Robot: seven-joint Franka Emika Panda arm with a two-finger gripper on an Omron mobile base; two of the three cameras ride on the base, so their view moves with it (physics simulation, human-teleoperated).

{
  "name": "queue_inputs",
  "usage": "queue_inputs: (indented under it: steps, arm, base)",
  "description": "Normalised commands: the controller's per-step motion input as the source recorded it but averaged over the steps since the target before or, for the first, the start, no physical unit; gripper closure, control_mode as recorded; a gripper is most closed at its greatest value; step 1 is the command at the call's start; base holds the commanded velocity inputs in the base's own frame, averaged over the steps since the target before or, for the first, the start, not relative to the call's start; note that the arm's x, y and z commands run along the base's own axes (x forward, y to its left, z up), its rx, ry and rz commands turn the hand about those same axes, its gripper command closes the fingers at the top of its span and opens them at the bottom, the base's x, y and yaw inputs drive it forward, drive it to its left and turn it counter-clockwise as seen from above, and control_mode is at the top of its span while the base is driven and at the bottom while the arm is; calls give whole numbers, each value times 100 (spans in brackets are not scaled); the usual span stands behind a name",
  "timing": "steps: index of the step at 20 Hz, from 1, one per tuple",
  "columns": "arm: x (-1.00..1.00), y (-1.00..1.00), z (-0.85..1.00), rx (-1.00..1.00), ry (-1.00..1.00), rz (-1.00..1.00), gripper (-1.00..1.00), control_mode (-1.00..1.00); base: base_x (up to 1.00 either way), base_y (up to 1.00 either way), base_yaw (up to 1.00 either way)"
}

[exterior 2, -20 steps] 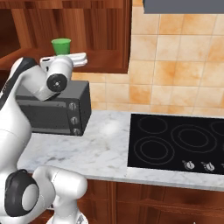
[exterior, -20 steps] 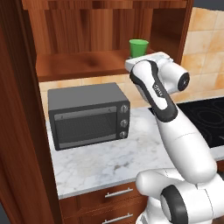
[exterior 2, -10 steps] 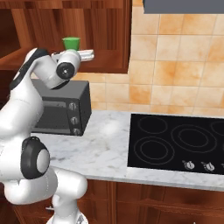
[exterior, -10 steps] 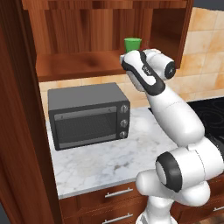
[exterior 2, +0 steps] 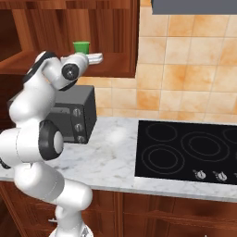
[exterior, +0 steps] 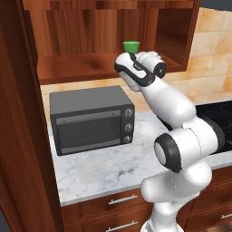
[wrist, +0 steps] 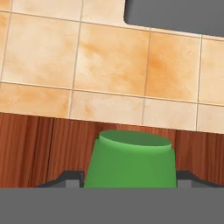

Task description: Move the cup from next to the sink to the open cabinet. Then, move the bowl with the apple to the fridge to clear the area for faucet cleaning.

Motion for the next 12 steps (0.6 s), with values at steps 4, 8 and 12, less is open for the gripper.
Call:
queue_inputs:
  steps: [4,8,12]
  arm:
    - [31,0,-43,-1,1,-1,100,-100]
    - [43,0,-3,0,7,0,100,-100]
    - [13,0,-11,0,5,0,-100,-100]
  base:
    - [0,0,0]
    - [0,0,0]
    - [0,0,0]
